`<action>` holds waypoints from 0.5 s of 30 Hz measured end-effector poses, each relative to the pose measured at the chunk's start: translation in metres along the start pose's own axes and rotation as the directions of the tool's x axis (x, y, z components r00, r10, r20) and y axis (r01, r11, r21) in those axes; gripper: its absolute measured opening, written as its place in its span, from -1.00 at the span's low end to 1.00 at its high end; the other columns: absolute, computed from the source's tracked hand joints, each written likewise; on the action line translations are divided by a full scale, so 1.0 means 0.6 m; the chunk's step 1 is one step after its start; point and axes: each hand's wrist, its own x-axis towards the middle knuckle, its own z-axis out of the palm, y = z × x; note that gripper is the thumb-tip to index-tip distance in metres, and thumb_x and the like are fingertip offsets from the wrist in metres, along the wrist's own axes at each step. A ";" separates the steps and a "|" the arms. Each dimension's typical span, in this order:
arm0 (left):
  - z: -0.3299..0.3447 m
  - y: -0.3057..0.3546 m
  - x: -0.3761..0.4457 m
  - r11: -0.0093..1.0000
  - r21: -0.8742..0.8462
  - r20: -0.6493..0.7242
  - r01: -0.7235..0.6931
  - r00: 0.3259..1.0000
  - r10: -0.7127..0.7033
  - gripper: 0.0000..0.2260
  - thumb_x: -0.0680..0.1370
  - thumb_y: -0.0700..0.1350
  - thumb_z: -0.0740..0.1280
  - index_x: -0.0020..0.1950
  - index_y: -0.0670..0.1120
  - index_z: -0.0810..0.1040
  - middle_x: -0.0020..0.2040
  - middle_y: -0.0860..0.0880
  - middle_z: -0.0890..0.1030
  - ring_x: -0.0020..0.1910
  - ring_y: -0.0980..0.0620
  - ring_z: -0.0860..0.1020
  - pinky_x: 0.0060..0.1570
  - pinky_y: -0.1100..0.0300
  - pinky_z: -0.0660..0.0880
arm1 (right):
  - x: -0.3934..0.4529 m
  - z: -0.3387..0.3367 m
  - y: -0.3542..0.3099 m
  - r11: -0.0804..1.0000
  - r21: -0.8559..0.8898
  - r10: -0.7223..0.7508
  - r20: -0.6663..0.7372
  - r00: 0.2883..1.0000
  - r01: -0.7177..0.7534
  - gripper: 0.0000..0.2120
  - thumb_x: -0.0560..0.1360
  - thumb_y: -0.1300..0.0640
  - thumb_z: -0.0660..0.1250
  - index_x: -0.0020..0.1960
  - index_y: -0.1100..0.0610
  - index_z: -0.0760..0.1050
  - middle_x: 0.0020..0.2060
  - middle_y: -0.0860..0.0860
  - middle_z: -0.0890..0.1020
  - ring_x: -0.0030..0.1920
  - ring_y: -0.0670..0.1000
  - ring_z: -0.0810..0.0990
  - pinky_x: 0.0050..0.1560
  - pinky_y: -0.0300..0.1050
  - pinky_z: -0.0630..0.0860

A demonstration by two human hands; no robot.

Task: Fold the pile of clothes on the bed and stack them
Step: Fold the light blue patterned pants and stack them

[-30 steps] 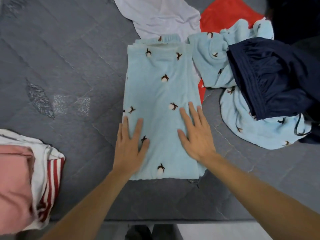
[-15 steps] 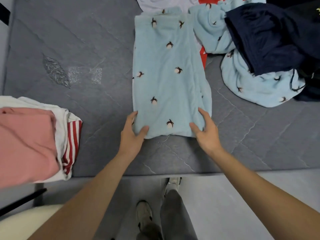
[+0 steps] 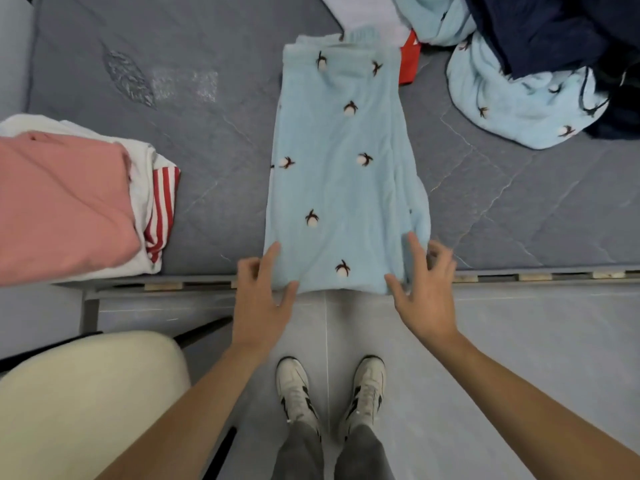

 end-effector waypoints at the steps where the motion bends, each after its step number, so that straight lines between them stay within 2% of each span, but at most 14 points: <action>1: 0.001 -0.006 -0.002 0.977 0.193 -0.042 -0.095 0.994 0.105 -0.26 0.56 0.11 0.47 0.66 0.13 0.20 0.44 -0.07 0.30 0.36 -0.05 0.38 0.33 0.02 0.43 | 0.005 -0.003 0.002 0.988 -0.118 -0.101 -0.035 0.994 0.097 -0.21 0.54 0.03 0.47 0.65 0.06 0.17 0.48 0.23 0.24 0.44 0.28 0.30 0.39 0.23 0.41; 2: 0.000 -0.011 -0.002 0.917 0.355 -0.042 -0.184 0.976 0.212 -0.18 0.51 0.20 0.47 0.68 0.12 0.17 0.51 -0.14 0.25 0.44 -0.15 0.33 0.38 -0.07 0.40 | 0.009 -0.005 0.004 0.957 -0.199 -0.222 -0.028 0.975 0.212 -0.18 0.53 0.03 0.47 0.67 0.09 0.14 0.55 0.26 0.20 0.53 0.33 0.23 0.45 0.32 0.34; 3: -0.002 -0.013 -0.003 0.856 0.447 0.002 -0.261 0.957 0.290 -0.12 0.48 0.26 0.46 0.70 0.11 0.13 0.57 -0.17 0.21 0.54 -0.22 0.26 0.44 -0.16 0.36 | 0.010 -0.004 0.005 0.912 -0.236 -0.343 0.017 0.939 0.337 -0.14 0.51 0.02 0.46 0.68 0.10 0.11 0.60 0.25 0.15 0.60 0.32 0.15 0.50 0.37 0.26; 5: 0.000 -0.017 -0.001 0.764 0.521 0.126 -0.382 0.919 0.374 -0.05 0.45 0.27 0.48 0.71 0.12 0.07 0.67 -0.14 0.11 0.67 -0.23 0.07 0.56 -0.23 0.23 | 0.007 0.007 0.004 0.798 -0.252 -0.521 0.167 0.837 0.547 -0.01 0.46 -0.03 0.50 0.71 0.08 0.01 0.67 0.19 0.02 0.67 0.24 -0.01 0.58 0.37 0.12; 6: 0.004 -0.018 0.003 0.718 0.550 0.186 -0.426 0.901 0.392 -0.03 0.45 0.22 0.51 0.72 0.12 0.05 0.70 -0.11 0.06 0.69 -0.21 0.01 0.59 -0.22 0.17 | 0.004 0.015 0.004 0.745 -0.272 -0.555 0.255 0.792 0.609 0.07 0.42 -0.04 0.54 0.71 0.08 -0.03 0.69 0.16 -0.04 0.68 0.21 -0.06 0.60 0.33 0.09; 7: 0.007 -0.019 0.010 0.678 0.572 0.236 -0.462 0.884 0.403 -0.02 0.44 0.15 0.54 0.72 0.10 0.04 0.72 -0.09 0.03 0.70 -0.19 -0.02 0.61 -0.21 0.13 | 0.004 0.023 0.005 0.706 -0.300 -0.558 0.324 0.764 0.642 0.13 0.38 -0.02 0.58 0.71 0.08 -0.06 0.69 0.14 -0.08 0.69 0.18 -0.09 0.62 0.30 0.07; 9: 0.012 -0.021 0.035 0.635 0.591 0.285 -0.498 0.865 0.414 -0.03 0.44 -0.02 0.56 0.72 0.08 0.07 0.72 -0.07 0.02 0.70 -0.18 -0.02 0.61 -0.20 0.13 | 0.019 0.035 0.008 0.688 -0.358 -0.528 0.350 0.774 0.631 0.13 0.38 0.14 0.57 0.71 0.09 -0.09 0.70 0.11 -0.11 0.69 0.15 -0.12 0.64 0.23 0.06; 12: 0.009 -0.025 0.080 0.604 0.584 0.330 -0.542 0.838 0.434 -0.04 0.43 -0.25 0.53 0.71 0.07 0.09 0.72 -0.06 0.05 0.69 -0.19 0.04 0.61 -0.15 0.17 | 0.065 0.036 0.023 0.720 -0.392 -0.488 0.303 0.819 0.573 0.07 0.35 0.43 0.38 0.71 0.11 -0.09 0.70 0.09 -0.08 0.69 0.12 -0.10 0.65 0.16 0.04; 15: 0.006 -0.030 0.088 0.593 0.539 0.350 -0.599 0.799 0.489 -0.09 0.45 -0.44 0.40 0.70 0.04 0.15 0.71 -0.07 0.08 0.68 -0.20 0.10 0.54 -0.11 0.31 | 0.081 0.029 0.046 0.699 -0.354 -0.519 0.347 0.781 0.622 0.03 0.33 0.49 0.27 0.71 0.14 -0.04 0.70 0.09 -0.03 0.69 0.11 -0.09 0.66 0.13 0.05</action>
